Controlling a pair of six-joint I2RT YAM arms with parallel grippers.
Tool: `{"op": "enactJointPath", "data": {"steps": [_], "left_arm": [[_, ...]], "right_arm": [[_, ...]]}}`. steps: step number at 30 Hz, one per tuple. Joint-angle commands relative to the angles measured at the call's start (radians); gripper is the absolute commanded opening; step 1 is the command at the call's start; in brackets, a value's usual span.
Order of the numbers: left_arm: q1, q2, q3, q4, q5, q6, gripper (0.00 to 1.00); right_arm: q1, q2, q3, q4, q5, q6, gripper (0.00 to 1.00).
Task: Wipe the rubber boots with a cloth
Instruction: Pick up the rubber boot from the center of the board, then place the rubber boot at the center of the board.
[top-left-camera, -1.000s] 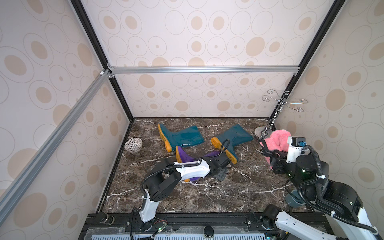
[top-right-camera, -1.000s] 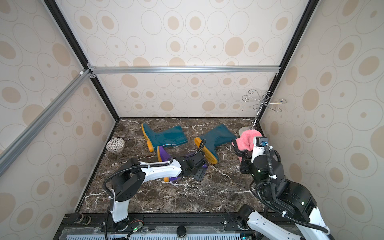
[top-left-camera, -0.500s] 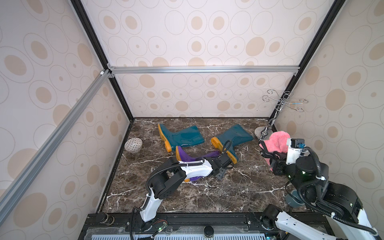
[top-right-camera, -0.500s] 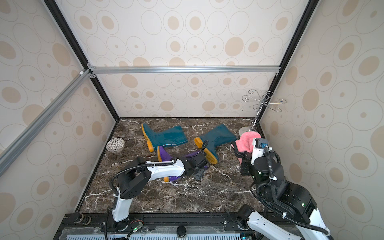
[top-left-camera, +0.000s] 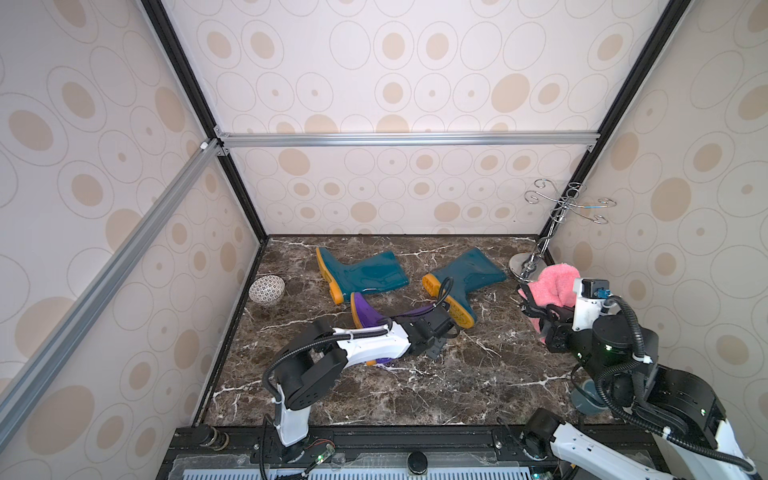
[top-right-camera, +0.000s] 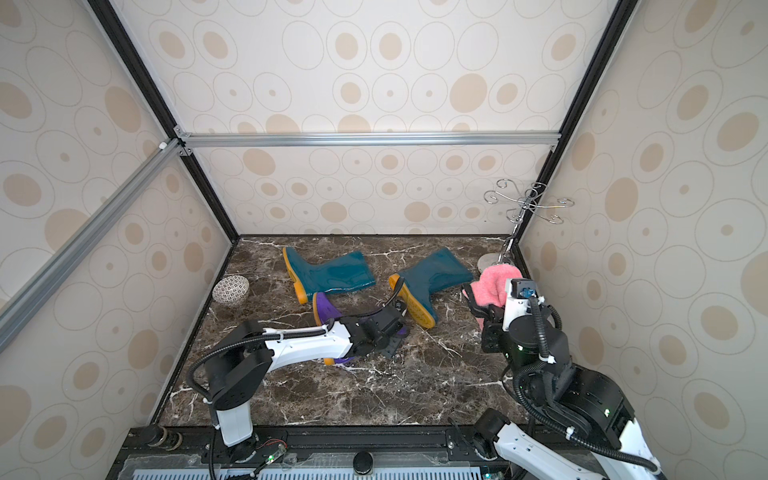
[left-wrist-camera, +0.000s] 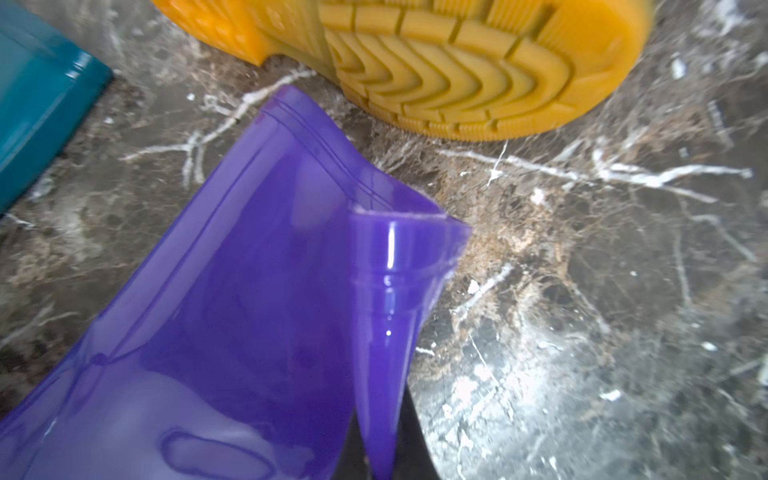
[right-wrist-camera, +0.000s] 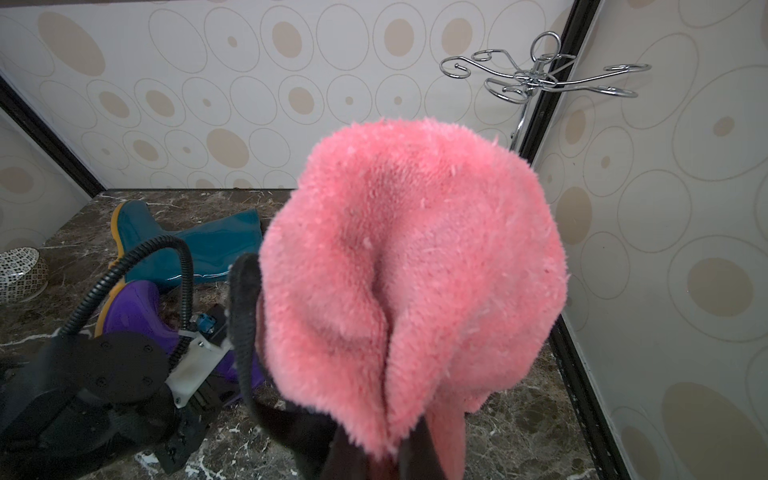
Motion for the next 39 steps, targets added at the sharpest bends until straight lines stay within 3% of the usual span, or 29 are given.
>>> {"op": "enactJointPath", "data": {"steps": [1, 5, 19, 26, 33, 39], "left_arm": [[0.0, -0.064, -0.02, 0.031, -0.017, -0.004, 0.0], [0.0, -0.116, -0.009, -0.003, -0.037, 0.002, 0.0], [0.05, -0.664, -0.097, -0.079, -0.423, 0.102, 0.0], [0.187, -0.791, -0.086, -0.112, -0.545, 0.23, 0.0], [0.306, -0.877, -0.114, -0.014, -0.615, 0.379, 0.0], [0.328, -0.952, -0.292, 0.025, -0.65, 0.272, 0.0]], "right_arm": [[0.0, -0.009, -0.013, 0.027, 0.003, -0.008, 0.0], [0.001, 0.004, -0.003, 0.034, -0.011, -0.003, 0.0], [-0.001, 0.046, -0.003, 0.1, -0.088, 0.004, 0.0], [0.0, 0.107, 0.02, 0.139, -0.147, 0.001, 0.0], [0.0, 0.17, 0.052, 0.175, -0.196, -0.007, 0.0], [-0.001, 0.197, 0.04, 0.204, -0.238, 0.008, 0.0]]}}
